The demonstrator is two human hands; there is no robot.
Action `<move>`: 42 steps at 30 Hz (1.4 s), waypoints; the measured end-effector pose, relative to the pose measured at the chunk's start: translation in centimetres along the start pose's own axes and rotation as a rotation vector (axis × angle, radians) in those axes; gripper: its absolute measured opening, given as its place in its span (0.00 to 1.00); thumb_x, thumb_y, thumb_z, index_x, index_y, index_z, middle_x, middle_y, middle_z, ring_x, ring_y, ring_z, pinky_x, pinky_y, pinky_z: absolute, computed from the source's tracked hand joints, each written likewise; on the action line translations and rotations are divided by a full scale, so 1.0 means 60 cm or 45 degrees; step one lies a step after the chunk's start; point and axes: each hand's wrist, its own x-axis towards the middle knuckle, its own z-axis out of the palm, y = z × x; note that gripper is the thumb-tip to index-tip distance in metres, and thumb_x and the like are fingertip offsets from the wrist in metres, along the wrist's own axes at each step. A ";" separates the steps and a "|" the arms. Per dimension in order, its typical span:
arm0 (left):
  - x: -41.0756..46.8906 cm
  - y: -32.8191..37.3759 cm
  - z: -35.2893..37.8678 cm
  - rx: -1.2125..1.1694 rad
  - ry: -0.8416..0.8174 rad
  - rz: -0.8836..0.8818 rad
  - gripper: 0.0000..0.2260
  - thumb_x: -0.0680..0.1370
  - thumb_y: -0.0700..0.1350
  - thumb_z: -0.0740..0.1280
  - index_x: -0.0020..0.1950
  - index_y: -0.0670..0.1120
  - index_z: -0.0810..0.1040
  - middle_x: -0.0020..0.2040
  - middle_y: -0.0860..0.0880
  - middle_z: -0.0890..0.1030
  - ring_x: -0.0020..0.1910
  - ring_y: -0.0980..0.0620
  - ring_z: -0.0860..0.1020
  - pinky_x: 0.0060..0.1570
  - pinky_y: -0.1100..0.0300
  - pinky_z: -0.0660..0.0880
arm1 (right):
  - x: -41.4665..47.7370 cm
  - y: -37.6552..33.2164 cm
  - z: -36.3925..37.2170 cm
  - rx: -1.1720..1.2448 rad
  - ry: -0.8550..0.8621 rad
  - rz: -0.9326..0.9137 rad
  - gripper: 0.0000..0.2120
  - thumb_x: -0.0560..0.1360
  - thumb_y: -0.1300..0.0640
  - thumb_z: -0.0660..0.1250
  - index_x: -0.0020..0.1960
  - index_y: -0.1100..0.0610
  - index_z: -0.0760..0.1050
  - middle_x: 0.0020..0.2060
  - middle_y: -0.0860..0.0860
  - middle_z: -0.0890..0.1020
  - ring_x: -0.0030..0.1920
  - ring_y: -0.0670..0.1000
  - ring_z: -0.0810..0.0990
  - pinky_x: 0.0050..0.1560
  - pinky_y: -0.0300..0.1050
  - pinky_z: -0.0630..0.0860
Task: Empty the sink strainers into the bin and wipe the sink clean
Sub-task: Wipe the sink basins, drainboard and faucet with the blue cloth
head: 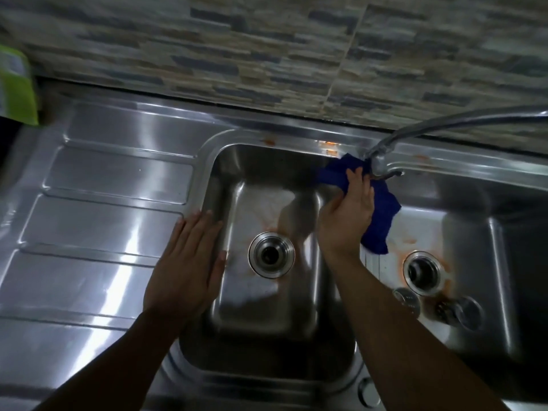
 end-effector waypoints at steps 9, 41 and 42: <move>0.002 -0.002 0.008 0.000 0.096 0.050 0.25 0.85 0.54 0.51 0.75 0.39 0.69 0.76 0.39 0.70 0.79 0.42 0.63 0.78 0.42 0.59 | 0.048 -0.118 0.082 0.452 -0.179 -0.102 0.20 0.83 0.60 0.57 0.75 0.57 0.67 0.64 0.57 0.79 0.61 0.57 0.81 0.65 0.56 0.75; -0.159 -0.088 -0.041 -0.057 0.206 -0.343 0.25 0.83 0.47 0.53 0.80 0.41 0.61 0.81 0.43 0.61 0.81 0.46 0.58 0.79 0.41 0.57 | -0.014 -0.218 0.125 0.061 -0.960 -0.801 0.20 0.79 0.59 0.64 0.71 0.54 0.74 0.72 0.51 0.74 0.75 0.54 0.68 0.78 0.50 0.60; -0.168 -0.091 -0.042 -0.046 0.214 -0.353 0.25 0.83 0.47 0.54 0.80 0.40 0.61 0.81 0.43 0.61 0.81 0.45 0.58 0.79 0.41 0.57 | -0.056 -0.209 0.111 0.100 -0.939 -0.806 0.20 0.78 0.60 0.66 0.70 0.56 0.75 0.70 0.53 0.76 0.73 0.55 0.71 0.76 0.52 0.64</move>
